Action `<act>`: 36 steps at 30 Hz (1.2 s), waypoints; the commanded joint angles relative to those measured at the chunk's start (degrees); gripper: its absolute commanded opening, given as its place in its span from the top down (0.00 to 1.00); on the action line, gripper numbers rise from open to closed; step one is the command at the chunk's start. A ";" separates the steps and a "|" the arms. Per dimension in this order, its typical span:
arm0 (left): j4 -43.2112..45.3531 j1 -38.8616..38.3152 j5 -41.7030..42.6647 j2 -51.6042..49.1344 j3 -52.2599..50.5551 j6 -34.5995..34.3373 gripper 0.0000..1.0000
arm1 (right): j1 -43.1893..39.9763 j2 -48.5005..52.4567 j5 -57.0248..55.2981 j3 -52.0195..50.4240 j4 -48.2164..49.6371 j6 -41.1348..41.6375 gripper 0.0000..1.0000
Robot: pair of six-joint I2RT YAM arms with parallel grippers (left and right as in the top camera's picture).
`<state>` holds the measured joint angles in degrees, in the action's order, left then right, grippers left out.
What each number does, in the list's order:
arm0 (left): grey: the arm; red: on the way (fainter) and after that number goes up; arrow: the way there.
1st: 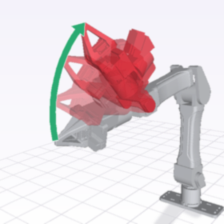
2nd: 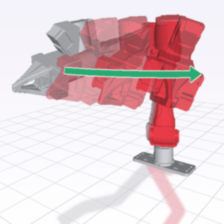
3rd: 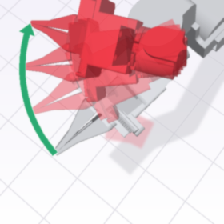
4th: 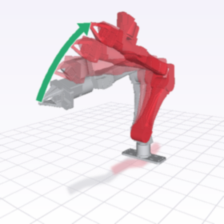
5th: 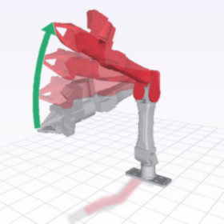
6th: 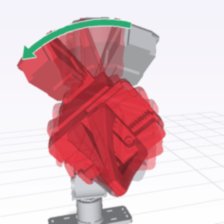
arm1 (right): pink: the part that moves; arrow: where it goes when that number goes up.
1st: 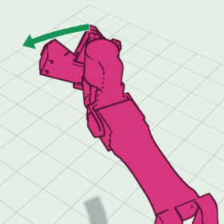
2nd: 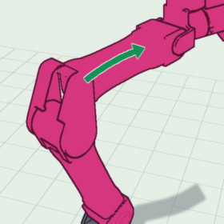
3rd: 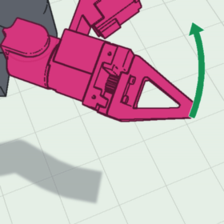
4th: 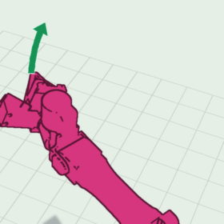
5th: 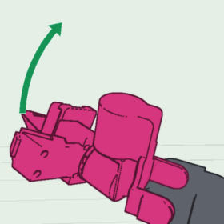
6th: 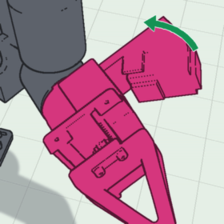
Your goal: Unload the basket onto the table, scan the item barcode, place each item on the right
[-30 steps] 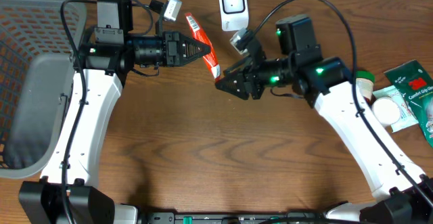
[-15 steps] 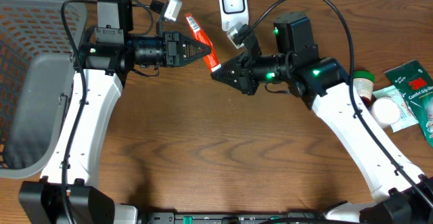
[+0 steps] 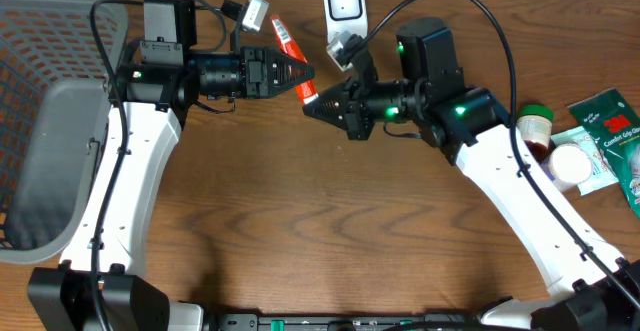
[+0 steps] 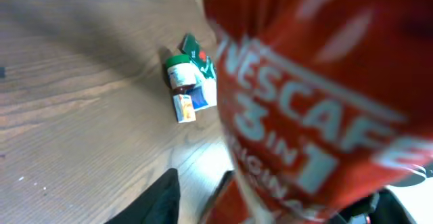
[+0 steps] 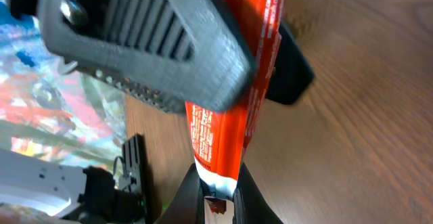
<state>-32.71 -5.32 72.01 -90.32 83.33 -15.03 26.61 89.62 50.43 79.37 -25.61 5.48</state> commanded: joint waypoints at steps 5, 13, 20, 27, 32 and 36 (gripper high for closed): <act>0.24 -0.72 -0.70 0.42 0.26 0.37 0.70 | 0.61 0.13 1.07 0.00 2.43 4.42 0.99; 0.31 -0.72 -2.21 0.42 0.26 0.35 0.69 | 0.61 0.13 -3.82 0.00 1.68 10.01 0.99; 0.74 -0.72 -4.22 0.42 0.26 0.37 0.46 | 0.94 0.13 -9.25 0.00 3.41 17.49 0.99; 1.55 -0.72 -5.25 0.42 0.26 0.39 0.46 | 2.34 0.13 -9.99 -0.02 3.76 18.18 0.99; 3.65 -0.72 -5.68 0.42 0.26 0.35 0.54 | 3.08 0.13 -10.12 0.00 3.74 18.78 0.99; 4.13 -0.72 -5.68 0.42 0.26 0.35 0.80 | 3.08 0.13 -10.10 0.00 3.72 18.97 0.99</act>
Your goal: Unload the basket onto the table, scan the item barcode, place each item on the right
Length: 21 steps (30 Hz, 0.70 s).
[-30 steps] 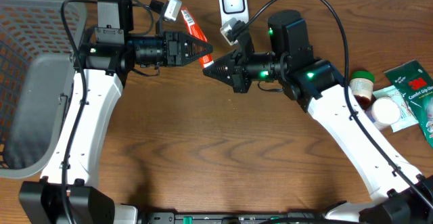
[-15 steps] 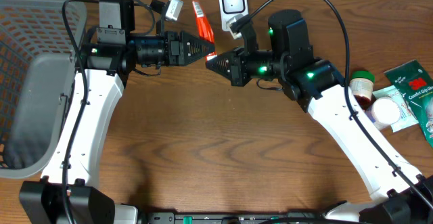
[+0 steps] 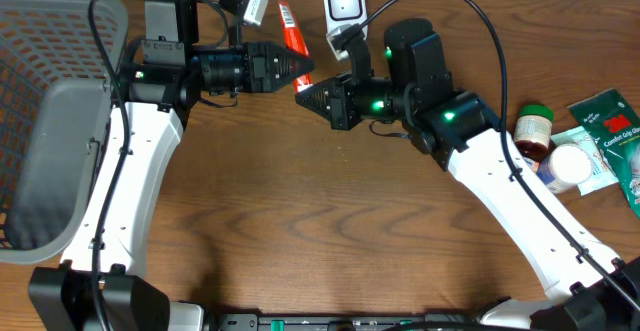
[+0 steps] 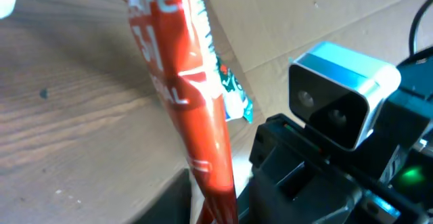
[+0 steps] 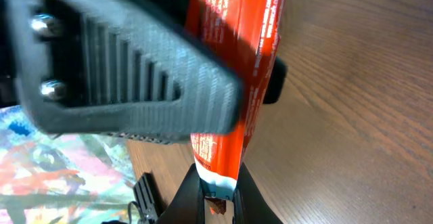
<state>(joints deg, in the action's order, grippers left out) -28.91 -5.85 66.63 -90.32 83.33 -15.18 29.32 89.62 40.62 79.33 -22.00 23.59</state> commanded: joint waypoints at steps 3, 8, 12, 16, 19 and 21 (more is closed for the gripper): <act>0.33 -0.20 -0.31 0.42 0.26 0.50 0.80 | 0.35 0.13 -0.33 0.04 0.76 1.51 0.99; 0.33 -0.20 -0.33 0.42 0.26 1.51 0.93 | 0.35 0.13 -0.28 0.04 1.44 1.68 0.95; 0.22 -0.20 -1.81 0.42 0.26 3.08 0.93 | -0.04 0.13 -0.26 0.04 1.53 1.66 0.68; -0.15 -0.20 -4.63 0.42 0.26 3.15 0.93 | -0.87 0.07 -0.04 0.04 1.62 1.64 0.45; -1.29 -0.20 -7.02 0.59 0.28 4.98 0.93 | -2.25 -0.72 -0.04 0.04 1.16 0.92 0.39; -3.10 -0.20 -10.80 1.16 0.31 6.14 0.93 | -3.78 -1.97 -0.09 0.04 0.02 -0.26 0.37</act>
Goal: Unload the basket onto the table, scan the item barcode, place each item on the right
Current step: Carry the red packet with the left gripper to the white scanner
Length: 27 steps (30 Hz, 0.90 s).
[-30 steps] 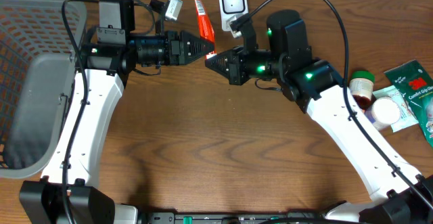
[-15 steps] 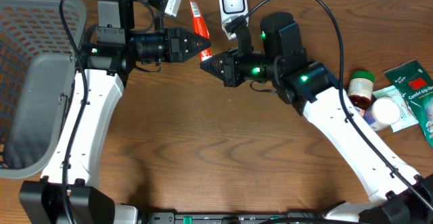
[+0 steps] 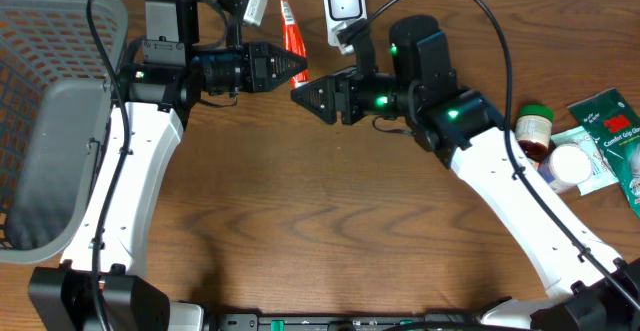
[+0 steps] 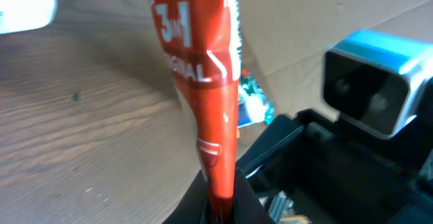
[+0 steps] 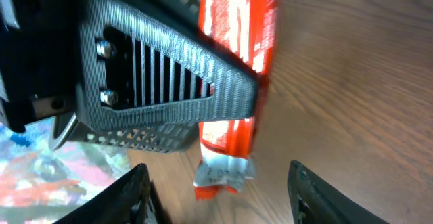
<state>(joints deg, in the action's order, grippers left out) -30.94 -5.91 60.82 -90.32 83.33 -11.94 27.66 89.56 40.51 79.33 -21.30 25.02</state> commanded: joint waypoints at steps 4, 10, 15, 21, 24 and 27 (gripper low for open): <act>-10.19 -0.35 -17.86 2.64 3.56 8.24 0.93 | -7.13 -6.40 -2.80 0.07 -6.36 -2.36 0.36; -27.02 -4.35 -45.48 2.62 15.58 15.06 0.93 | -15.10 -14.80 -18.08 0.07 -22.97 -2.56 0.35; -28.61 -9.64 -62.05 2.60 17.94 19.61 0.93 | -18.34 -21.94 -28.13 0.07 -36.00 -6.47 0.33; -26.51 -15.45 -76.19 0.74 17.94 27.78 0.93 | -18.62 -26.80 -41.70 0.04 -48.37 -7.50 0.01; -23.12 -17.00 -78.71 -0.52 17.90 31.54 0.93 | -18.62 -27.32 -43.25 0.04 -52.94 -7.50 0.01; -19.39 -17.33 -78.68 -2.08 17.88 36.85 0.93 | -18.62 -27.30 -43.23 0.04 -56.57 -7.50 0.01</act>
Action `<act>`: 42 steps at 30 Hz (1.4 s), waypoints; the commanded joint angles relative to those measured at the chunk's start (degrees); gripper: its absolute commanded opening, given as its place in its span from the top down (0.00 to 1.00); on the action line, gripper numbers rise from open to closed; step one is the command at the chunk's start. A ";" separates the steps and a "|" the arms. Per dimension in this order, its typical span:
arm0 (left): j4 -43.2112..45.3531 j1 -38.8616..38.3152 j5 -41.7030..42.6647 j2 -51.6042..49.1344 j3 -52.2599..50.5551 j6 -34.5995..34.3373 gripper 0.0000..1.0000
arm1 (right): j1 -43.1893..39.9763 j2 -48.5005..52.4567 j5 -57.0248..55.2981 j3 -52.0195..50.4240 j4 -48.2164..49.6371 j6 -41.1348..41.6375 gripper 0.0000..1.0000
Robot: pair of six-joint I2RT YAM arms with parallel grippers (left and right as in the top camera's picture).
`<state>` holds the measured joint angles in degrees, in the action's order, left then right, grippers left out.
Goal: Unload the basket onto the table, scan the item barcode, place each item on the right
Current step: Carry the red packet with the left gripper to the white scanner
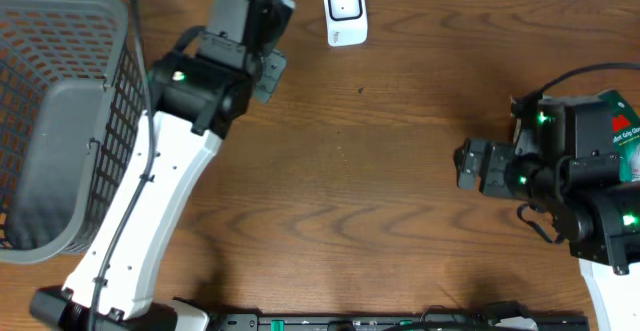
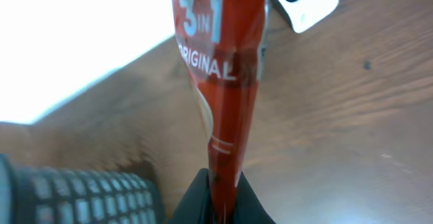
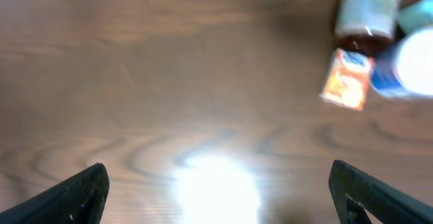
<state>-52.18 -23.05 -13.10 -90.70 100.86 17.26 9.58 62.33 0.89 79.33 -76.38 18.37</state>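
A red Nescafé 3-in-1 sachet stands upright in the left wrist view, its lower end pinched in my left gripper, which is shut on it. The white scanner lies just beyond the sachet's top, and it also shows at the table's back edge. In the overhead view the left arm hides the sachet. My right gripper is open and holds nothing above bare wood at the right side of the table.
A grey mesh basket fills the left side, and its rim shows under the left wrist. A green-lidded jar, a small orange box and a white-blue container lie at the right, near a green packet.
My right arm has gone from beside the sachet at the back of the table to the right side, still open. The left arm has turned, still holding the sachet, now near the scanner.
At first both grippers met at the back of the table, the right one shut on the sachet's end. Later both were still on it. Then the right gripper was open and the left held the sachet alone. Now the right arm is far off.
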 commanded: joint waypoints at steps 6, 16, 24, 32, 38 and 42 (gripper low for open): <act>7.43 -0.31 -4.94 -7.17 0.35 17.84 0.93 | -0.55 -0.07 -3.61 0.04 -2.95 -0.85 0.01; 20.90 -0.92 -14.75 -16.41 0.37 32.04 0.93 | -0.55 -0.07 -3.61 0.04 -2.95 -0.85 0.01; 34.16 -0.92 -15.06 -23.47 0.35 40.48 0.93 | -0.55 -0.07 -3.63 0.04 -2.95 -0.85 0.01; 49.29 -0.92 -15.04 -33.51 0.35 42.71 0.93 | -0.55 -0.07 -3.63 0.04 -2.95 -0.85 0.01; 61.22 -0.94 -14.34 -40.79 0.37 43.01 0.93 | -0.55 -0.07 -3.63 0.04 -2.95 -0.85 0.01; 66.14 -1.29 -12.68 -45.05 0.37 46.07 0.93 | -0.55 -0.07 -3.63 0.04 -2.95 -0.85 0.01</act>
<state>12.32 -23.90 -27.16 -133.21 100.82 60.62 9.58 62.41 -2.04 79.33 -79.24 18.33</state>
